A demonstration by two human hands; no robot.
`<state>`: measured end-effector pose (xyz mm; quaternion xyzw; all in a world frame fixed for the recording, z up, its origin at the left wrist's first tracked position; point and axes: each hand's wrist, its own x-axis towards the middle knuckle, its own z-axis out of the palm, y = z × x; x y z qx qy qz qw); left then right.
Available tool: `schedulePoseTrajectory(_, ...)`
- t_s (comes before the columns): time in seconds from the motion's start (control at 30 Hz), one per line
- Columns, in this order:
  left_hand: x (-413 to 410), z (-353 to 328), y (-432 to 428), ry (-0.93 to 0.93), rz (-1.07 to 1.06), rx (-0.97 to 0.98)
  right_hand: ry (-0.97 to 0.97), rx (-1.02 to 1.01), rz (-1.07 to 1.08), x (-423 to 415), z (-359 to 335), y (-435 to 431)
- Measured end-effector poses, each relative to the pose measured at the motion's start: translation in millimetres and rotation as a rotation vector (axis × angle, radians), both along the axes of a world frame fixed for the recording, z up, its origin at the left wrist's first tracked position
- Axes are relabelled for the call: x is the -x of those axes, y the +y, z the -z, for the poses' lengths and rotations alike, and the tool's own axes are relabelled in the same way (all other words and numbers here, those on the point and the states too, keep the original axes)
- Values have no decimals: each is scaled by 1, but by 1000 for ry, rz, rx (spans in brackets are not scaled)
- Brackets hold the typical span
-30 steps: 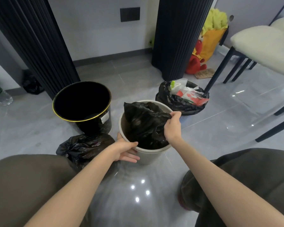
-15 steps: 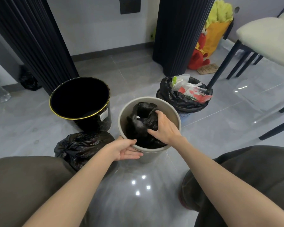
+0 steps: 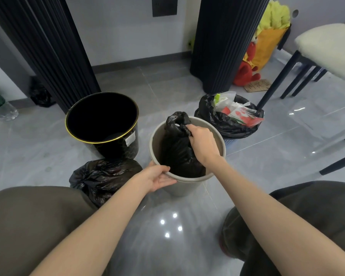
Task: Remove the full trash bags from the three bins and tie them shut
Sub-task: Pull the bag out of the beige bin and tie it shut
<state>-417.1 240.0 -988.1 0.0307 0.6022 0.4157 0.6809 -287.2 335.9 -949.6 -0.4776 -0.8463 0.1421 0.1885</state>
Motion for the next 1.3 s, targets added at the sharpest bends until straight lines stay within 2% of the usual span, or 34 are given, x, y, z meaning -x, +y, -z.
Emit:
schedulePoseTrajectory(0.13,1,-3,3,-12,-5,-5,84,-95,41,0,-31,11)
schedulePoseTrajectory(0.3,-1,-12,7,-84,-46,-112,127,-179,16,0,-66,10)
schedulePoseTrajectory(0.53,2,-8,8,-178,-187,-166,248,-319,62,-5,-118,17)
schedulePoseTrajectory(0.67,-3,-8,12,-112,-138,-153,258,-338,98,-12,-139,19)
schedulePoseTrajectory(0.83,-6,-4,14,-3,-186,-173,265,-375,142,-27,-148,11)
schedulePoseTrajectory(1.0,-4,0,24,23,-84,-146,327,-468,174,-42,-162,0)
schedulePoseTrajectory(1.17,0,2,30,15,-106,-125,444,-520,201,-56,-177,-4)
schedulePoseTrajectory(1.3,9,2,36,33,-122,-134,462,-559,199,-58,-185,-1)
